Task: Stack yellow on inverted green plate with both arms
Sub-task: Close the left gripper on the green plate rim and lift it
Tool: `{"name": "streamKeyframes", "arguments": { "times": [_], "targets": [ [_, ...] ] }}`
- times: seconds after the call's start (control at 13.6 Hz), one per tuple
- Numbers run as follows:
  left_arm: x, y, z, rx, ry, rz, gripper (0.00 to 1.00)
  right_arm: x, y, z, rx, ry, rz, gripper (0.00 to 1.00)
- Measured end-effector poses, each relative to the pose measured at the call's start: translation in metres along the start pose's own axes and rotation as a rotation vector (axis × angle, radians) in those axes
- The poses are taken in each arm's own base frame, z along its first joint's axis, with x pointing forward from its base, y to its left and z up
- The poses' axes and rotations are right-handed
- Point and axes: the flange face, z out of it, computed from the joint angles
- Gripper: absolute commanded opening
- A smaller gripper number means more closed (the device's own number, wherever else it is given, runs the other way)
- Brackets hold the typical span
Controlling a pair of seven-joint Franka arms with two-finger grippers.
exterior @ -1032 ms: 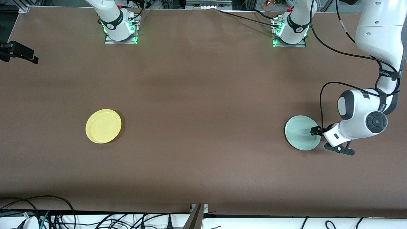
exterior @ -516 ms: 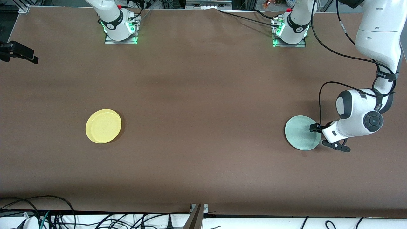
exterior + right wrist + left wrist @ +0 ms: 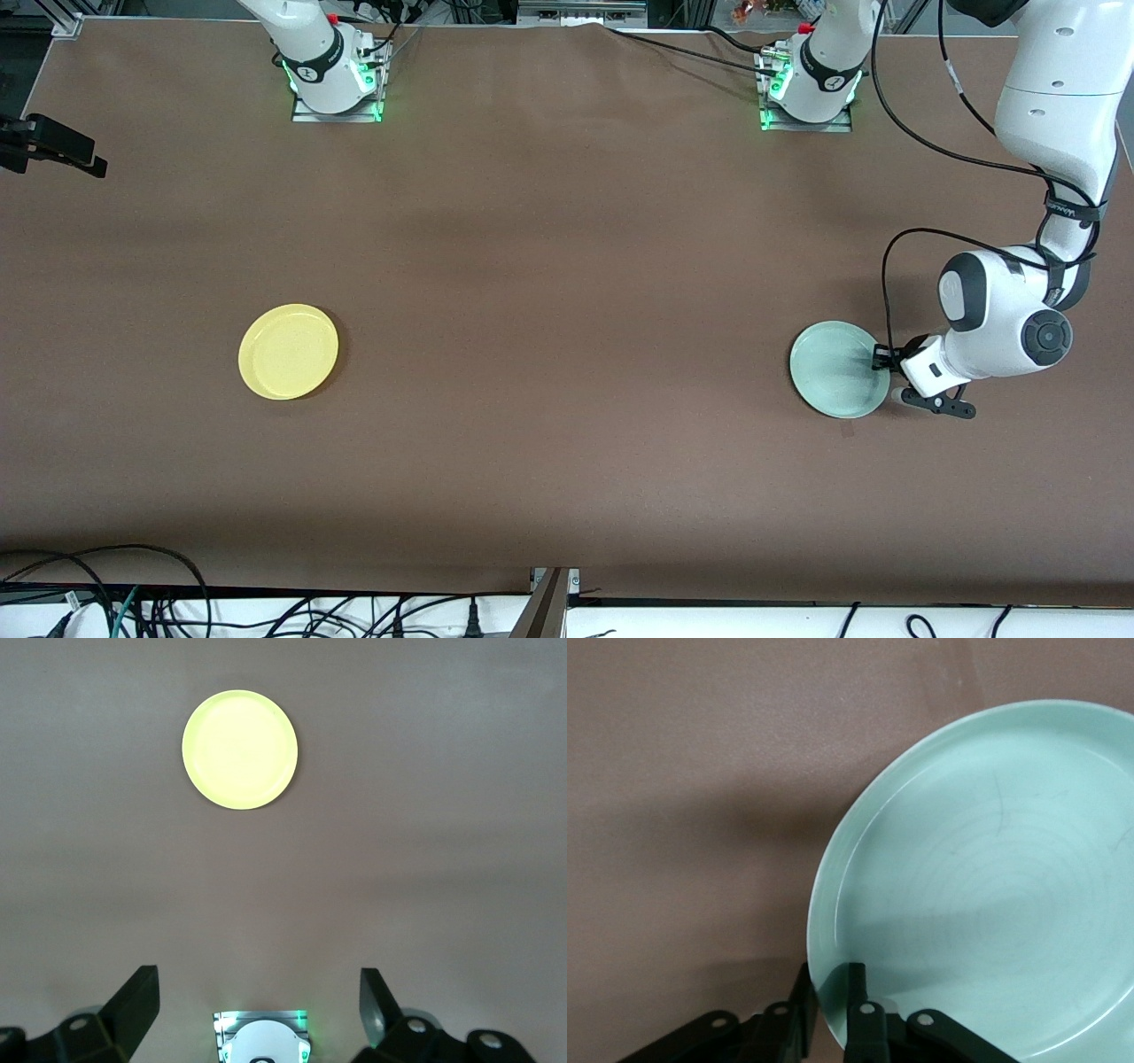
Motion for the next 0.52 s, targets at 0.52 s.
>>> {"name": "streamKeyframes", "arguments": {
  "times": [0.52],
  "targets": [
    [0.022,0.040,-0.064,0.016,0.100,0.066,0.00,0.000,0.000,0.000,0.000,0.000,0.000,1.00]
  ]
}}
